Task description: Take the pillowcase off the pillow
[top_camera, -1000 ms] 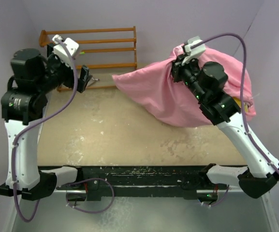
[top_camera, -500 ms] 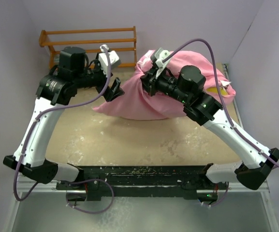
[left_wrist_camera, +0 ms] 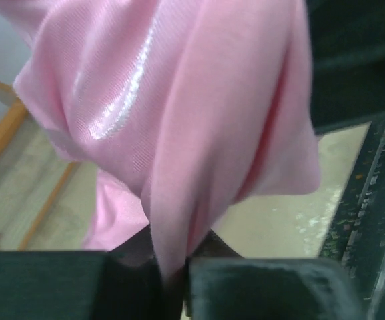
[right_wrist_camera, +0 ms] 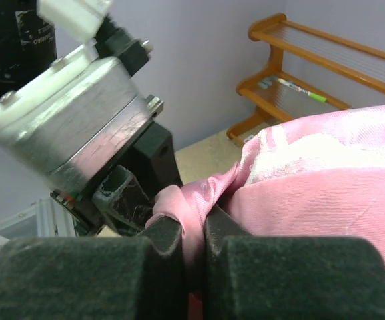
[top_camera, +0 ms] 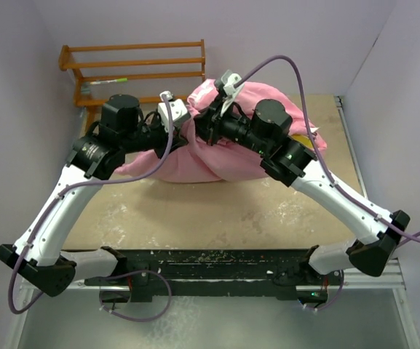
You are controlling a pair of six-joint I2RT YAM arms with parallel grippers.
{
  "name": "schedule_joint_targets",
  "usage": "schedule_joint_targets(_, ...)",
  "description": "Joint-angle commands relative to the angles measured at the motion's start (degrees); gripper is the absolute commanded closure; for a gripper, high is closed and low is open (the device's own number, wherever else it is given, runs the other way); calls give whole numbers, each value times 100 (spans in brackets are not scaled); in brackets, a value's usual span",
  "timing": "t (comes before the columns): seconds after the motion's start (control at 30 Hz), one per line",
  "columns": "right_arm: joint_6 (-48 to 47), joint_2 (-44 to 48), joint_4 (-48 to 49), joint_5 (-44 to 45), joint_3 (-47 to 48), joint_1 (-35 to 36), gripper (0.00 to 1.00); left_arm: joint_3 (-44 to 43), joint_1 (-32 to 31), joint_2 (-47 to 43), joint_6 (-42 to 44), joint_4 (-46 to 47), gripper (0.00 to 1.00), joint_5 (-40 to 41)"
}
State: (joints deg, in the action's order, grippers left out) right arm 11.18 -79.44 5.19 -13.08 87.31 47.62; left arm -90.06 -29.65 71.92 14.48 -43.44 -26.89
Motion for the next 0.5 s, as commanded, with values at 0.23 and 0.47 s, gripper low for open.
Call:
schedule_joint_targets(0.23, 337, 1412, 846, 404, -405, -88, 31, 214, 805, -330, -734, 518, 100, 396)
schedule_joint_targets(0.47, -334, 3036, -382, 733, -1407, -581, 19, 12, 1569, -434, -461, 262, 100, 201)
